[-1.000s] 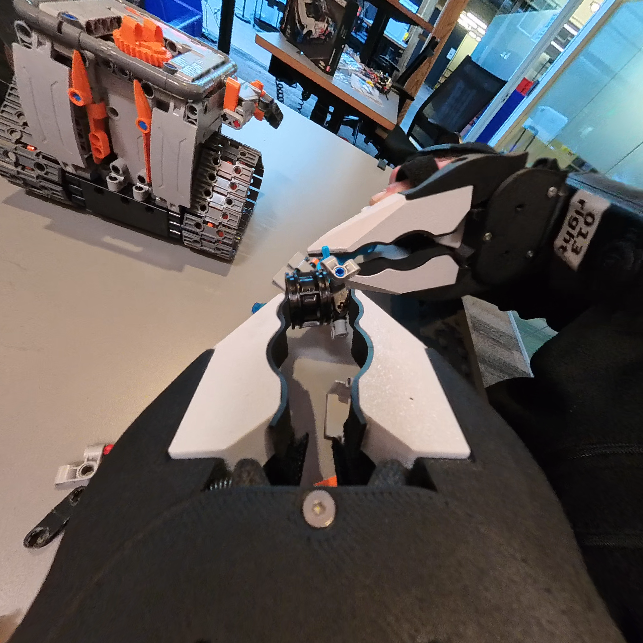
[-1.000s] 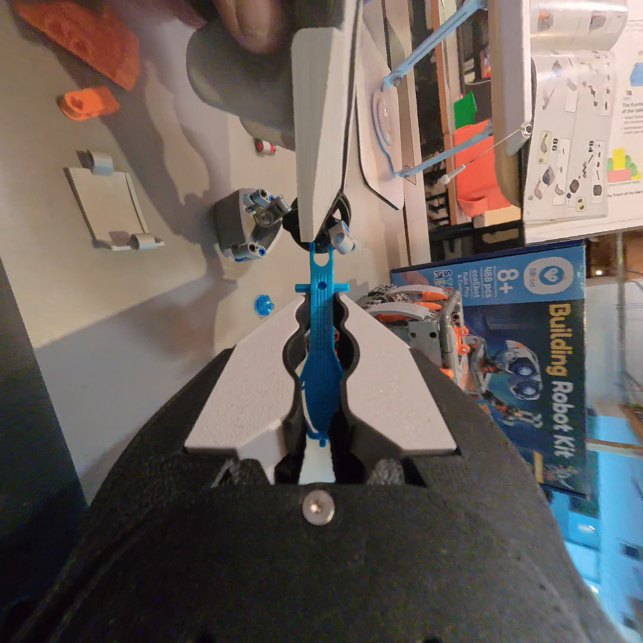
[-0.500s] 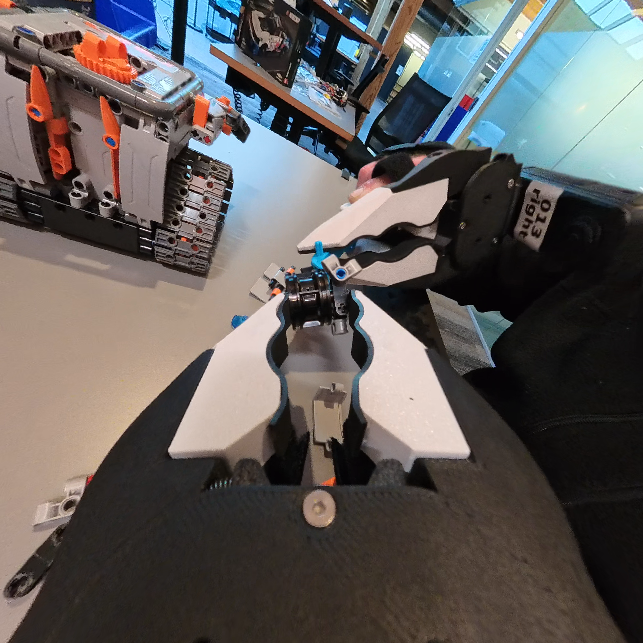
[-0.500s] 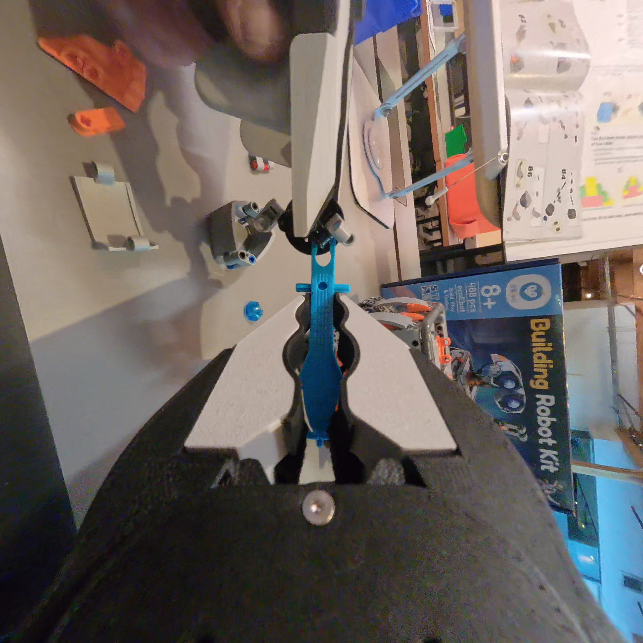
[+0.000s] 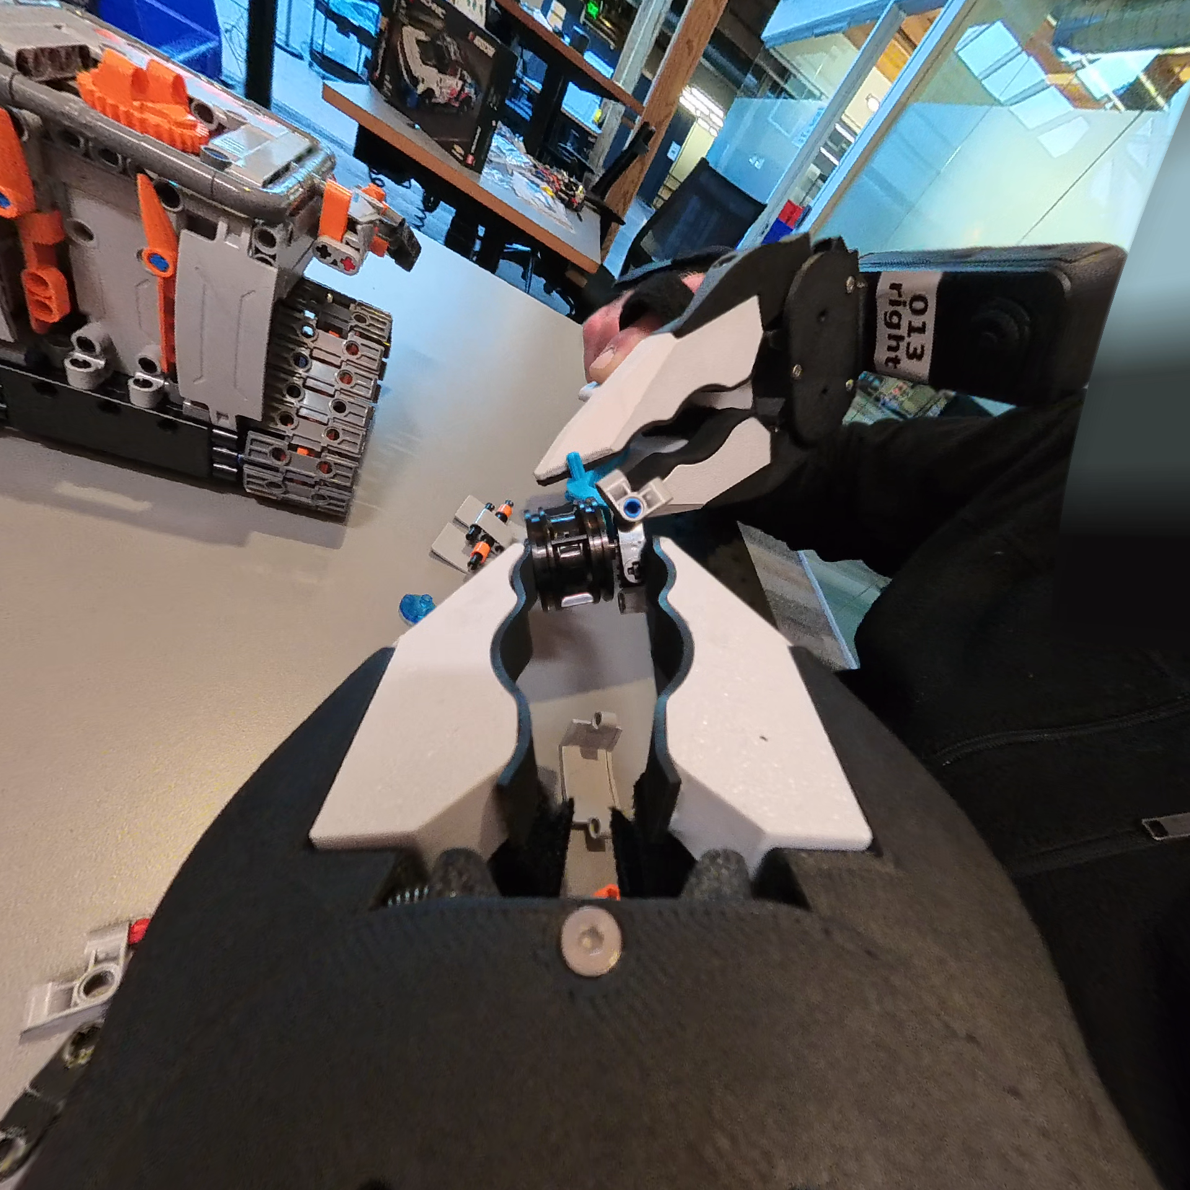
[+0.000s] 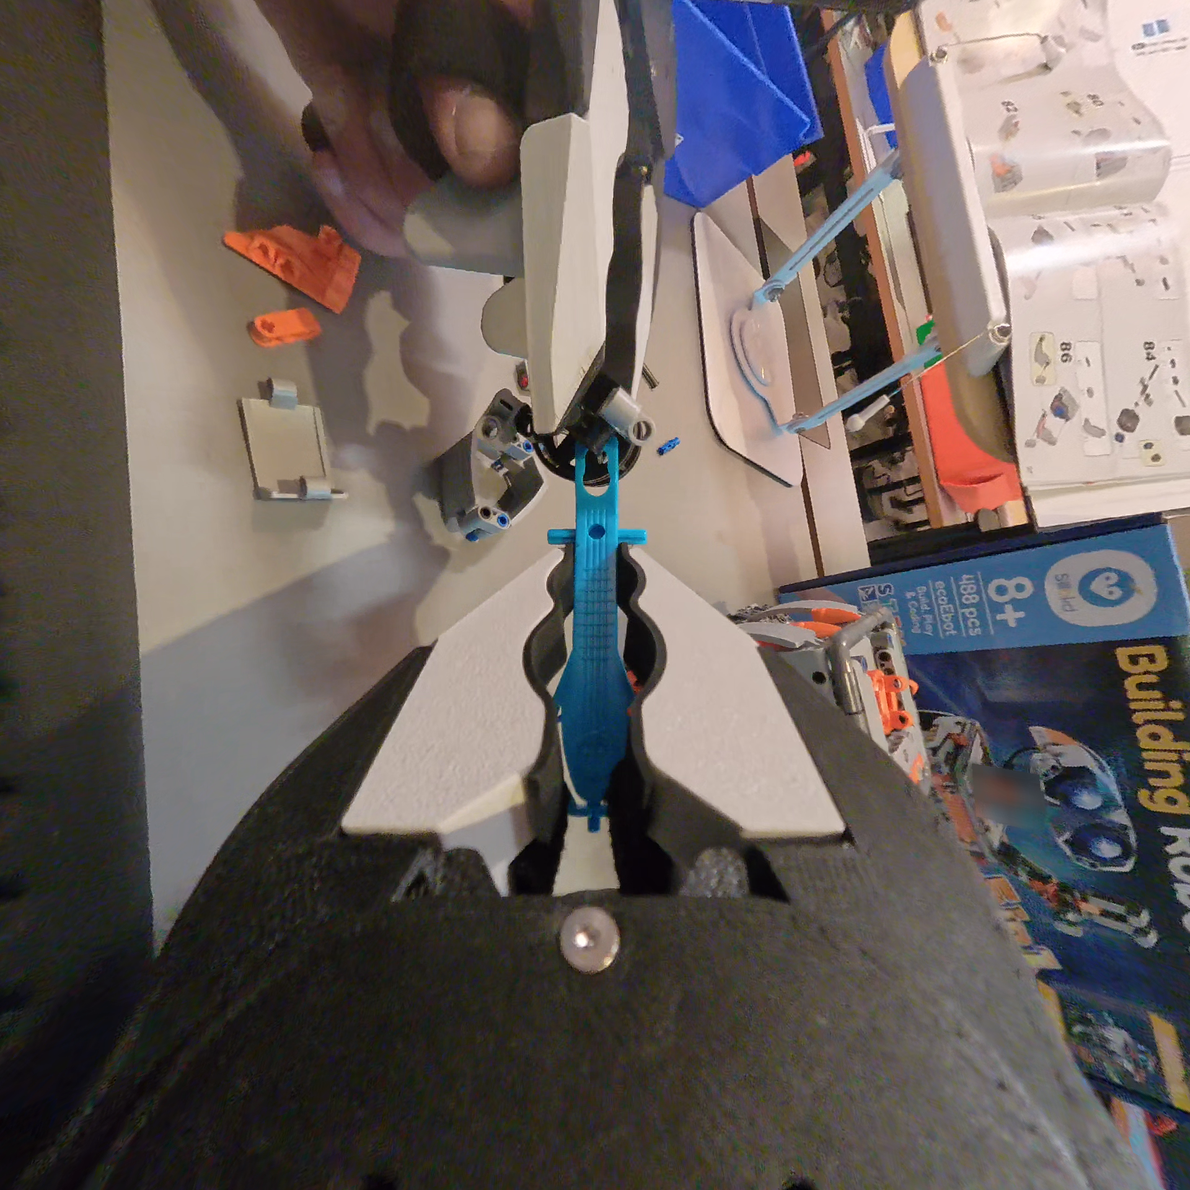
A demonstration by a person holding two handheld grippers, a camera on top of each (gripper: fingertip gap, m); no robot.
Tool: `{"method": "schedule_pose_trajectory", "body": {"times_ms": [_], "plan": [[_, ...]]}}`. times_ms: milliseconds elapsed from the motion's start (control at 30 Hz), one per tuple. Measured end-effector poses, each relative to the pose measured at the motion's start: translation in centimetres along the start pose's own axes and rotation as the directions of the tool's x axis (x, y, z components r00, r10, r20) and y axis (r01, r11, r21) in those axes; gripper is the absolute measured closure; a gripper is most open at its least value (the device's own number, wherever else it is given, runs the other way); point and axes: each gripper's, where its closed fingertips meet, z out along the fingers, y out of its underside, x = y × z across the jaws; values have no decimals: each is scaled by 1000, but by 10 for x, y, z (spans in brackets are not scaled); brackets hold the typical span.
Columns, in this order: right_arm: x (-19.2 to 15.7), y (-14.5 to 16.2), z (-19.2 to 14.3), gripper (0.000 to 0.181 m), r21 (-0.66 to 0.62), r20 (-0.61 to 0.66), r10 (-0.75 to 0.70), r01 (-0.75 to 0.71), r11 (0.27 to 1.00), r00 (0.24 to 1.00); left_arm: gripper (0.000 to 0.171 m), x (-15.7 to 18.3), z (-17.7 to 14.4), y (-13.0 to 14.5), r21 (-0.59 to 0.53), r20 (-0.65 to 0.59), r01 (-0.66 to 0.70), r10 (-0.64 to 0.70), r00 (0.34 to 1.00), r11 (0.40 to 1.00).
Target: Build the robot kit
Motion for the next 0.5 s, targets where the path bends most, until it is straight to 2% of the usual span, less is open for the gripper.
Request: {"method": "schedule_pose_trajectory", "body": {"times_ms": [333, 400, 433, 467, 500], "plan": [[-6, 0, 0, 172, 96, 59, 77, -82, 992, 995, 141, 3, 0, 3, -13, -34, -22, 22, 999, 1000], [-12, -5, 1, 172, 126, 90, 76, -87, 988, 993, 142, 17, 2, 1, -1, -115, -26, 25, 993, 1000], [-18, -8, 5, 173, 120, 97, 52, -64, 991, 994, 142, 21, 10, 6, -37, -107, -60, 56, 993, 997], [-18, 2, 10, 171, 43, 51, -12, 10, 999, 999, 142, 14, 15, 10, -77, -28, -126, 124, 992, 989], [-17, 5, 11, 171, 23, 36, -27, 26, 999, 999, 141, 11, 14, 12, -97, -16, -139, 139, 990, 985]]}}
